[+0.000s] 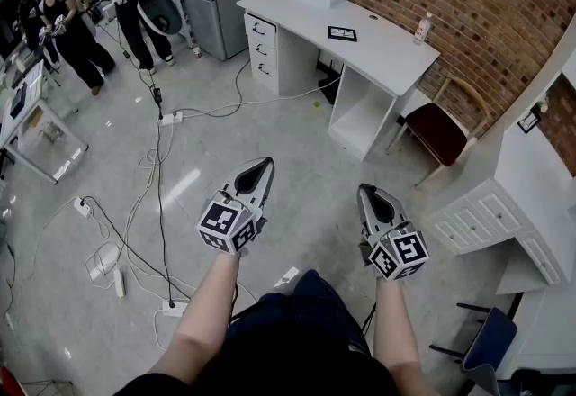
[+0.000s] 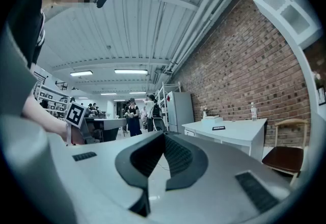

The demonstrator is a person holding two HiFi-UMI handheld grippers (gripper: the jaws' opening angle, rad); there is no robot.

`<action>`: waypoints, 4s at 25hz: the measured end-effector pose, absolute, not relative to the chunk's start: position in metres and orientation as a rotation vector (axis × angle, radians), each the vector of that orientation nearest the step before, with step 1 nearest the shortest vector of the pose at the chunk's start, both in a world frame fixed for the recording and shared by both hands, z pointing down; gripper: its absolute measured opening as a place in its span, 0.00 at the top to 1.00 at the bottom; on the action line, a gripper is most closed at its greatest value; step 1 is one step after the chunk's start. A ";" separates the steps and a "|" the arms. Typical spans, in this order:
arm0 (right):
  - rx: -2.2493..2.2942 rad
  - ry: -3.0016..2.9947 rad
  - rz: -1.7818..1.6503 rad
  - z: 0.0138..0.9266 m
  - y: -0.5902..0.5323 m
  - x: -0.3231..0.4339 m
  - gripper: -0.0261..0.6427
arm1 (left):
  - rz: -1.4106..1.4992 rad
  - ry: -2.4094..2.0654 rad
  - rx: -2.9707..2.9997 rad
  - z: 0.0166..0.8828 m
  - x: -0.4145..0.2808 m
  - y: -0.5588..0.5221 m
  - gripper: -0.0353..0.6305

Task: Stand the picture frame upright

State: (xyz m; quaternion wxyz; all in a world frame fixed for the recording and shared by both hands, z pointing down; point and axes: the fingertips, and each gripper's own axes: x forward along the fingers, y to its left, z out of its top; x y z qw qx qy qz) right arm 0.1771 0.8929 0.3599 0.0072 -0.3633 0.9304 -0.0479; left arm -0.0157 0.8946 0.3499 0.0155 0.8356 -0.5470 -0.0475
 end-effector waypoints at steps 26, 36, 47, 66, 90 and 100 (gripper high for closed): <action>-1.165 2.941 -0.190 0.388 0.738 0.141 0.96 | -0.129 -1.732 2.542 0.367 -0.058 0.746 0.94; -1.179 2.909 -0.239 0.386 0.641 0.144 0.96 | -0.107 -1.733 2.493 0.375 -0.064 0.662 0.94; -1.137 2.891 -0.287 0.393 0.550 0.147 0.95 | -0.116 -1.757 2.460 0.388 -0.064 0.579 0.94; -1.147 2.867 -0.343 0.401 0.496 0.162 0.95 | -0.116 -1.725 2.470 0.386 -0.054 0.525 0.94; -1.277 2.856 -0.329 0.397 0.343 0.146 0.95 | -0.148 -1.650 2.525 0.374 -0.078 0.347 0.94; -1.340 2.818 -0.393 0.410 0.276 0.128 0.95 | -0.112 -1.582 2.540 0.387 -0.095 0.268 0.94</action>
